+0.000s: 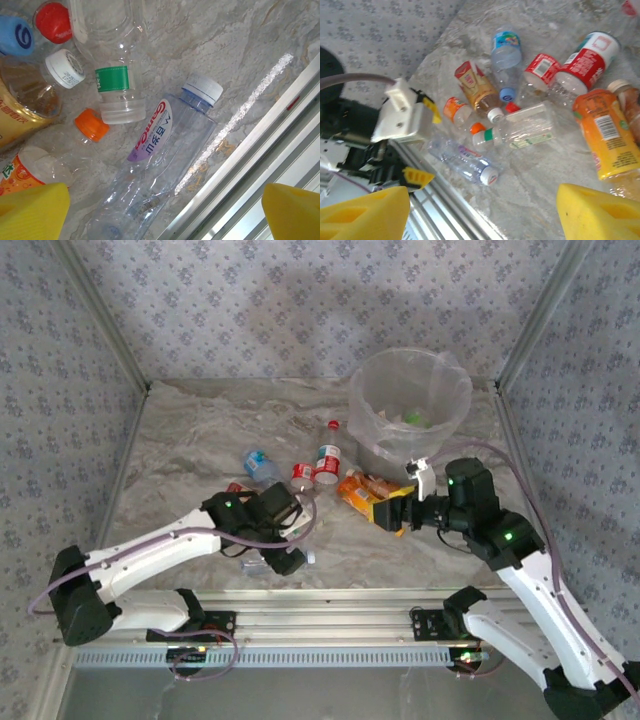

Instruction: Put the plastic bottles in the bin

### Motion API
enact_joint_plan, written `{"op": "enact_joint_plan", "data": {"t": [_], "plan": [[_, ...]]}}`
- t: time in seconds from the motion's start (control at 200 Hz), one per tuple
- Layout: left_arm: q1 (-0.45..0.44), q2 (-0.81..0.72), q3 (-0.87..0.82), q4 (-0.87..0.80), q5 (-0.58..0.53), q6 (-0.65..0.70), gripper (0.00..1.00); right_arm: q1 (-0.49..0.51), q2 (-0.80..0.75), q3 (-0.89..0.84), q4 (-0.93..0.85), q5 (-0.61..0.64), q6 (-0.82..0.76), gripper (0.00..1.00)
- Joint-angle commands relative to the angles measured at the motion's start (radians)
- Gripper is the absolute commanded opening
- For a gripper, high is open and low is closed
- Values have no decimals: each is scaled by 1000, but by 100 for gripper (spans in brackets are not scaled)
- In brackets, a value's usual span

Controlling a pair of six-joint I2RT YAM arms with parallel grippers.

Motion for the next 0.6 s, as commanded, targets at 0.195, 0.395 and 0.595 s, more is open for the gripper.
{"op": "enact_joint_plan", "data": {"t": [0.195, 0.395, 0.595], "plan": [[-9, 165, 51, -51, 44, 23, 86, 4, -109, -42, -49, -86, 1, 82], [-13, 239, 62, -57, 26, -52, 84, 5, -133, -57, -43, -89, 11, 82], [-31, 305, 52, -34, 2, -118, 83, 3, -141, -62, -39, -89, 12, 82]]}}
